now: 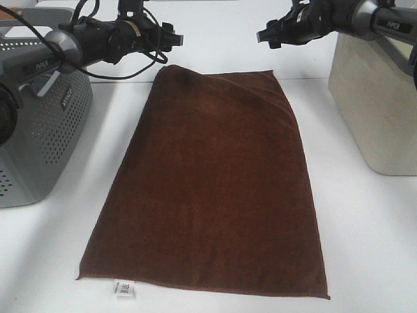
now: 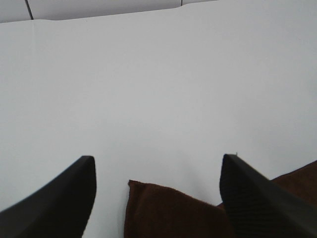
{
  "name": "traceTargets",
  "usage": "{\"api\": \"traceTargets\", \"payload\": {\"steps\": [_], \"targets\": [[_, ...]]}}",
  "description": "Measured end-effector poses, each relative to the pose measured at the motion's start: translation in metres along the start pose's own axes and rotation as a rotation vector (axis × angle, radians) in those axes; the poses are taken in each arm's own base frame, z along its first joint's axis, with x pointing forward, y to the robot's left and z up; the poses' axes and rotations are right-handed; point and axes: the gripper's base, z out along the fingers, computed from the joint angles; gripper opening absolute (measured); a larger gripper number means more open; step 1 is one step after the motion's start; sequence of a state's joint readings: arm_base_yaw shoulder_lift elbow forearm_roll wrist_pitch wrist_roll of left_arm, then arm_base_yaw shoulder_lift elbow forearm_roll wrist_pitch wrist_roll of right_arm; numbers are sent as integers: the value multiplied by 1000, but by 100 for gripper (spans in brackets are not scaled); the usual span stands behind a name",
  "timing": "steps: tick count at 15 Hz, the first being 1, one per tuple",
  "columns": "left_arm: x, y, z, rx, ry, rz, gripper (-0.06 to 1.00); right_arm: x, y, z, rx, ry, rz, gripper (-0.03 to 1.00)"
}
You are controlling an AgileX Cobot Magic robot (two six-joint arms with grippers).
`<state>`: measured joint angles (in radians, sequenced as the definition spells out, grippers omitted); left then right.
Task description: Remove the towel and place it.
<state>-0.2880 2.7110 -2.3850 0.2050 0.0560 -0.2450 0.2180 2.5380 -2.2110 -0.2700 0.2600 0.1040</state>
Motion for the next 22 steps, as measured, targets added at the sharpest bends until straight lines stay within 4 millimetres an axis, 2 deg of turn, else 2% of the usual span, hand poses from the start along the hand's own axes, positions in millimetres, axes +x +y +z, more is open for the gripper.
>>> {"api": "traceTargets", "payload": {"steps": [3,5,6,7,8,11,14,16,18,20,22], "targets": [[2,-4,-1,-5,56,-28,68,-26,-6,-24,-2,20,71,69],[-18,-13,-11,1,70,-50,68,-42,-9,-43,-10,59,128,69],[-34,-17,-20,-1,88,-51,68,-50,-11,-55,-14,84,145,69],[-56,-21,-33,-5,106,-50,68,-63,-14,-78,-15,152,165,69],[-78,-26,-49,-11,138,-48,68,-66,-15,-85,-16,183,170,69],[-123,-31,-101,-51,322,-17,68,-88,-23,-142,-20,337,195,69],[-157,-28,-159,-76,515,69,68,-100,-26,-191,-48,481,186,69],[-177,-23,-191,-111,572,97,68,-106,-27,-208,-57,474,186,69],[-196,-21,-214,-128,535,103,68,-102,-26,-224,-72,496,187,69],[-209,-19,-243,-129,519,102,68,-92,-27,-253,-82,529,167,69],[-205,-17,-275,-129,566,112,68,-74,-26,-289,-91,575,142,69]]}}
